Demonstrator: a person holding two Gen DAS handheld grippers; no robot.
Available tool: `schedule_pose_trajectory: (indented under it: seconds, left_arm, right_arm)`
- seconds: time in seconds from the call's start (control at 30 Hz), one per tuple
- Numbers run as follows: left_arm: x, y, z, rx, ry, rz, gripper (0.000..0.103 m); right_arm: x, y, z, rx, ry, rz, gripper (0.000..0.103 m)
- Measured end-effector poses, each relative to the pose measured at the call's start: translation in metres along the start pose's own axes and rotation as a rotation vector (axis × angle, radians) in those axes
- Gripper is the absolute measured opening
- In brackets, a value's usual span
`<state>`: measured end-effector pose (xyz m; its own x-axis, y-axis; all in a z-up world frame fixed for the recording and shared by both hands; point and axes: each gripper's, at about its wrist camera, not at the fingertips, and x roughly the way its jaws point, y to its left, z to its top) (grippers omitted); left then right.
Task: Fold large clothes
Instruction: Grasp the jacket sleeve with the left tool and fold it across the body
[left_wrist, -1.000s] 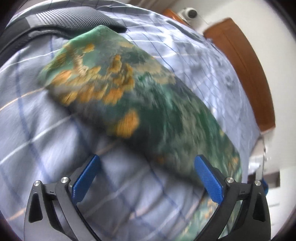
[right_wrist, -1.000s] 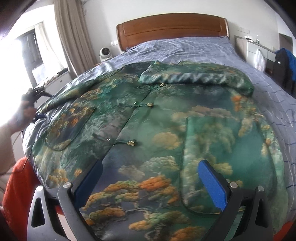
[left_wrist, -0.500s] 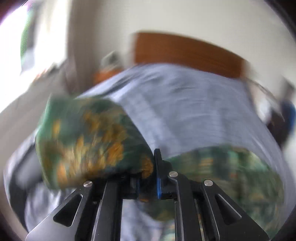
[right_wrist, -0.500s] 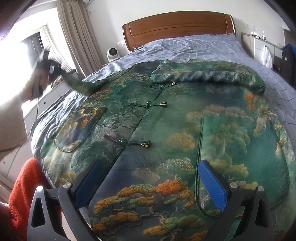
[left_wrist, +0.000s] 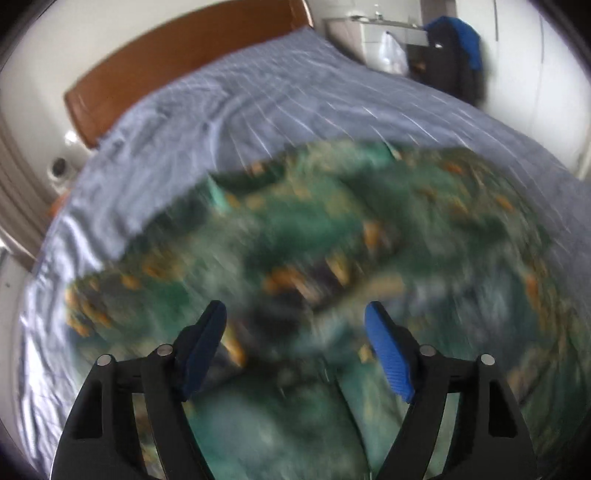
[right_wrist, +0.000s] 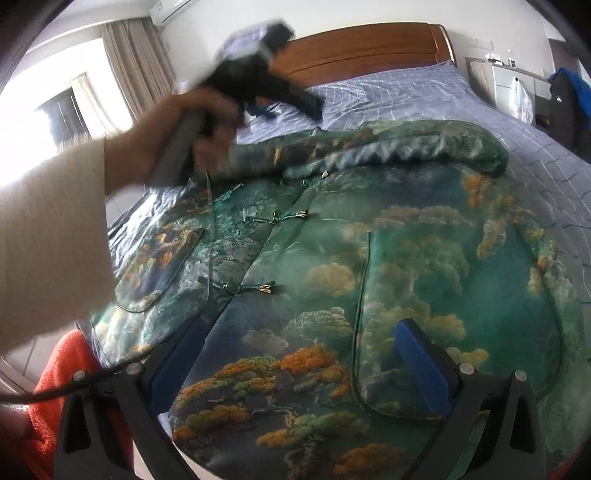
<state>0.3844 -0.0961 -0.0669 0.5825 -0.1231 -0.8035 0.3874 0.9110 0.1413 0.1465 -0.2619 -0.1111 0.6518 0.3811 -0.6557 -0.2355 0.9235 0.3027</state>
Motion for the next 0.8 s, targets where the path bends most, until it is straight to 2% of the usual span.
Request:
schedule_pose_trajectory:
  seconds: [0.07, 0.13, 0.17, 0.2, 0.27, 0.33, 0.37, 0.47, 0.5, 0.53, 0.57, 0.63, 0.67, 0.8]
  left_arm:
    - [-0.016, 0.026, -0.011, -0.052, -0.002, -0.066, 0.080]
    - [-0.036, 0.056, -0.018, -0.140, -0.029, -0.088, 0.084]
    - [-0.042, 0.071, -0.017, -0.183, -0.041, -0.079, 0.089]
    - [-0.049, 0.093, -0.016, -0.248, -0.060, -0.051, 0.093]
    - [-0.049, 0.140, -0.018, -0.365, -0.071, 0.029, 0.094]
    - [-0.030, 0.179, -0.025, -0.459, -0.022, 0.101, 0.094]
    - [-0.017, 0.188, -0.030, -0.465, 0.011, 0.127, 0.094]
    - [0.046, 0.200, -0.061, -0.376, 0.230, 0.318, 0.095]
    - [0.057, 0.204, -0.071, -0.377, 0.281, 0.355, 0.095]
    - [0.062, 0.213, -0.082, -0.430, 0.275, 0.389, 0.096]
    - [0.052, 0.221, -0.087, -0.481, 0.248, 0.378, 0.099]
    - [0.038, 0.230, -0.092, -0.581, 0.209, 0.329, 0.099]
    - [0.033, 0.231, -0.091, -0.595, 0.201, 0.312, 0.098]
    - [-0.006, 0.212, -0.091, -0.517, 0.141, 0.281, 0.097]
  right_arm:
    - [-0.003, -0.003, -0.001, -0.002, -0.009, 0.011, 0.102]
    - [-0.003, -0.008, -0.002, 0.012, -0.005, 0.023, 0.102]
    - [-0.002, -0.011, -0.001, 0.023, -0.003, 0.033, 0.102]
    - [-0.001, -0.014, -0.001, 0.038, -0.003, 0.043, 0.102]
    - [-0.001, -0.018, -0.001, 0.058, -0.005, 0.051, 0.102]
    - [0.001, -0.019, 0.000, 0.059, -0.004, 0.051, 0.102]
    - [0.004, -0.019, -0.001, 0.057, -0.001, 0.047, 0.102]
    - [0.009, -0.020, -0.002, 0.058, 0.013, 0.036, 0.102]
    - [0.010, -0.019, -0.002, 0.054, 0.016, 0.030, 0.102]
    - [0.011, -0.019, -0.002, 0.050, 0.017, 0.025, 0.102]
    - [0.011, -0.018, -0.002, 0.046, 0.018, 0.020, 0.102]
    - [0.011, -0.016, -0.002, 0.041, 0.015, 0.015, 0.102]
    - [0.011, -0.016, -0.002, 0.038, 0.014, 0.014, 0.102]
    - [0.011, -0.014, -0.003, 0.029, 0.010, 0.012, 0.102]
